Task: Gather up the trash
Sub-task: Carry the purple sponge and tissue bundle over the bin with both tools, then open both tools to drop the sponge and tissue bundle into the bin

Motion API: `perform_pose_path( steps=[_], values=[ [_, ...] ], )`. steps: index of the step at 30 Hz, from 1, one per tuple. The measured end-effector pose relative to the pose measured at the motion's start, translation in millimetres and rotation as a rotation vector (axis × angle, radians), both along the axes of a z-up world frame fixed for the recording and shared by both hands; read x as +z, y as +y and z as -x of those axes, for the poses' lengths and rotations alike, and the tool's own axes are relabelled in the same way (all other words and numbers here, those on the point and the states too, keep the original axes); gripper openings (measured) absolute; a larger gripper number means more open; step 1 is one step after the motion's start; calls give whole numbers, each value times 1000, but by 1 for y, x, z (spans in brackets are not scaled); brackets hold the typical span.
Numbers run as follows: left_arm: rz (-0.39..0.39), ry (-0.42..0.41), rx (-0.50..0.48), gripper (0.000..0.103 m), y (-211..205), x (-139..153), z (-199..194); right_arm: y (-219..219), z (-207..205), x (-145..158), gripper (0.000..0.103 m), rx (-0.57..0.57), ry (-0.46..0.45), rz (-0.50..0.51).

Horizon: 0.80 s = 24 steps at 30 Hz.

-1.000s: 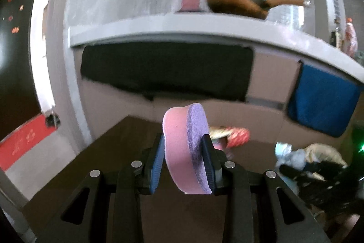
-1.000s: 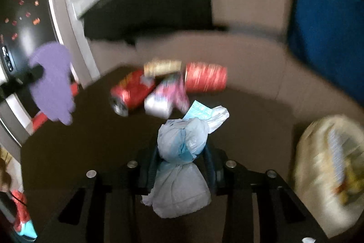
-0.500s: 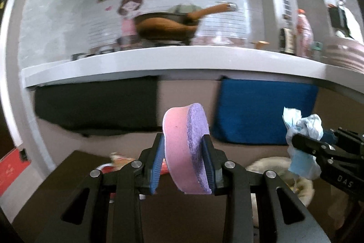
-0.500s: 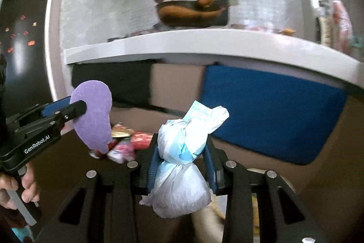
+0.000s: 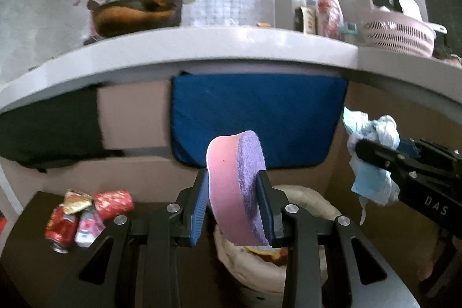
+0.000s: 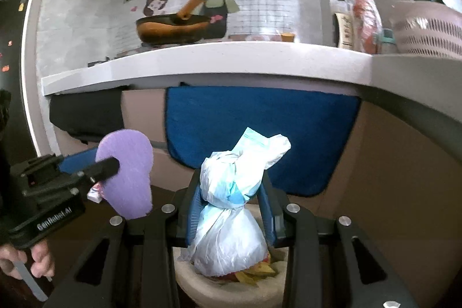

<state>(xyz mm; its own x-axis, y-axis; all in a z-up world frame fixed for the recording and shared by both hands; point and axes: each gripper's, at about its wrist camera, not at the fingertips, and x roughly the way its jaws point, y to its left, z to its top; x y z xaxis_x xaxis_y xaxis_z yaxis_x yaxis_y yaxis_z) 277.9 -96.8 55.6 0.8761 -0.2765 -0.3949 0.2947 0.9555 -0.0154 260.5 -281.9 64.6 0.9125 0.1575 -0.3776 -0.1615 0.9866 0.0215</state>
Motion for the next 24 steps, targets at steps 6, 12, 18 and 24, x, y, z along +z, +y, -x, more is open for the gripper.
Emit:
perform_pose_path(
  steps=[6,12,18,24],
  values=[
    [11,52,-19,34,-10,-17,-18,-9,-9,-18,33,-20,29,9],
    [2,88,-22,34,-10,-32,-31,-11,-23,-33,33,-16,64,2],
    [13,127,-36,34,-11,-42,-44,-13,-34,-43,33,-21,82,-2],
    [26,164,-55,34,-15,-52,-57,-19,-45,-50,33,-28,104,-11]
  ],
)
